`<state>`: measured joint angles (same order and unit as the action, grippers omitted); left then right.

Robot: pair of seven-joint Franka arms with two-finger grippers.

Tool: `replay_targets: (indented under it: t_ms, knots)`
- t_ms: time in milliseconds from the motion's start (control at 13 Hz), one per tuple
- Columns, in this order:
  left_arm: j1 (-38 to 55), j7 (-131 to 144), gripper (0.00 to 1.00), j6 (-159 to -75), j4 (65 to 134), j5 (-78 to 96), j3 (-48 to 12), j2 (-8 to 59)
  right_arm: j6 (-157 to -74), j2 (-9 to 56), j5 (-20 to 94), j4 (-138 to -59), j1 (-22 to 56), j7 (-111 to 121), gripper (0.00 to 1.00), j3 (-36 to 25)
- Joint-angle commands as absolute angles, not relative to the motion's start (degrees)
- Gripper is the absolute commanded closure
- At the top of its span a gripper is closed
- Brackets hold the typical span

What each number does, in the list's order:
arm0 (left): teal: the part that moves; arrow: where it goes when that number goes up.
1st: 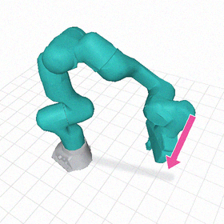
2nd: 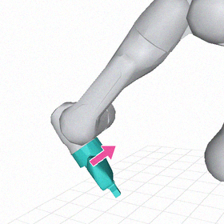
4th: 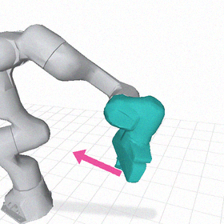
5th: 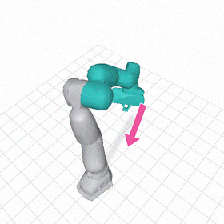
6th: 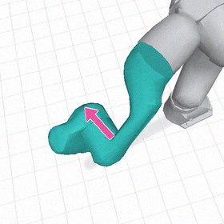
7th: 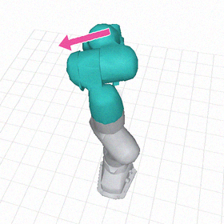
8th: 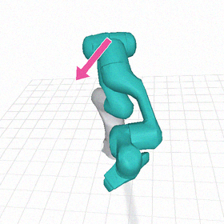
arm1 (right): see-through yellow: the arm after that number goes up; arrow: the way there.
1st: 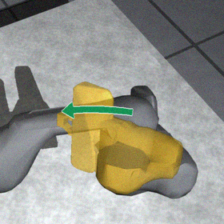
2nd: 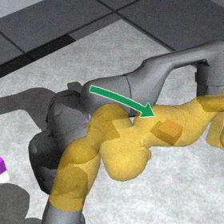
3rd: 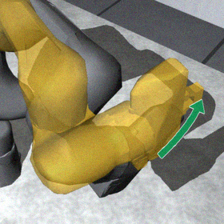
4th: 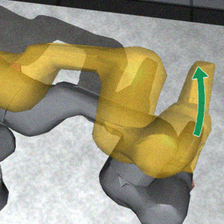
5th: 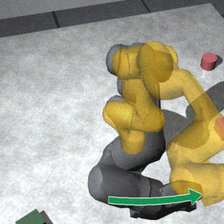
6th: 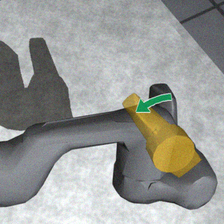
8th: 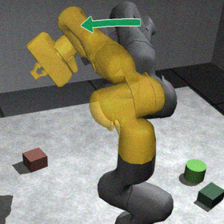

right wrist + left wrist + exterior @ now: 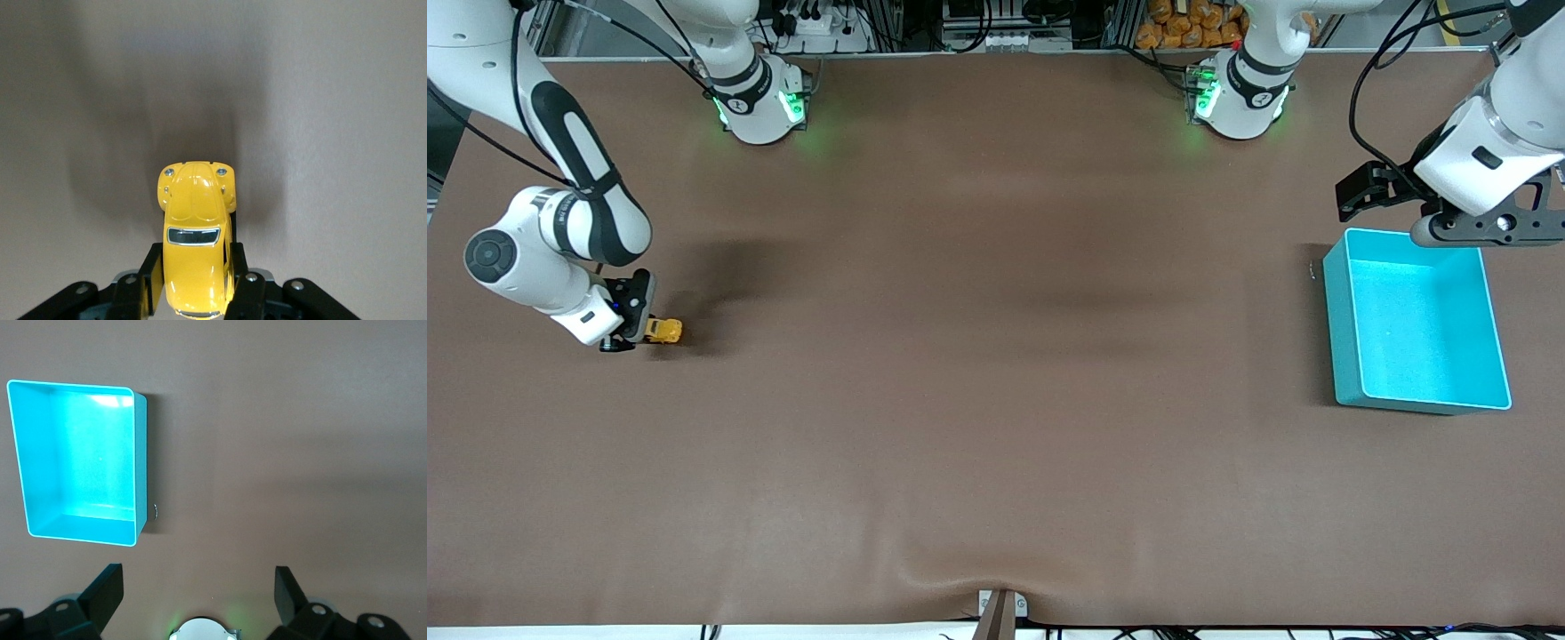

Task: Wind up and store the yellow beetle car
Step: 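Drag the car backward along the table with the right gripper to wind it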

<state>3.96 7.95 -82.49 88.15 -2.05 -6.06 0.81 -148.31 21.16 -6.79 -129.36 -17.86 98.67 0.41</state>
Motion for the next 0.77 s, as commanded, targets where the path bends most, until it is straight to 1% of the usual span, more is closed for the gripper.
replay_targets:
  t_ms: [0, 383, 690]
  knots:
    - [3.78, 7.47, 0.00, -82.09, 87.45, -2.46, -6.15, 0.62, -149.24, 26.71, -7.65, -127.19, -21.79, 102.46, 0.69, 0.97]
    - [3.78, 7.47, 0.00, -82.09, 87.36, -2.55, -6.15, 0.70, -149.15, 28.48, -7.56, -124.89, -25.05, 107.22, 0.69, 0.97]
    - [3.69, 7.29, 0.00, -82.09, 87.36, -2.46, -6.15, 0.79, -148.98, 29.35, -7.56, -123.84, -26.89, 109.15, 0.65, 0.97]
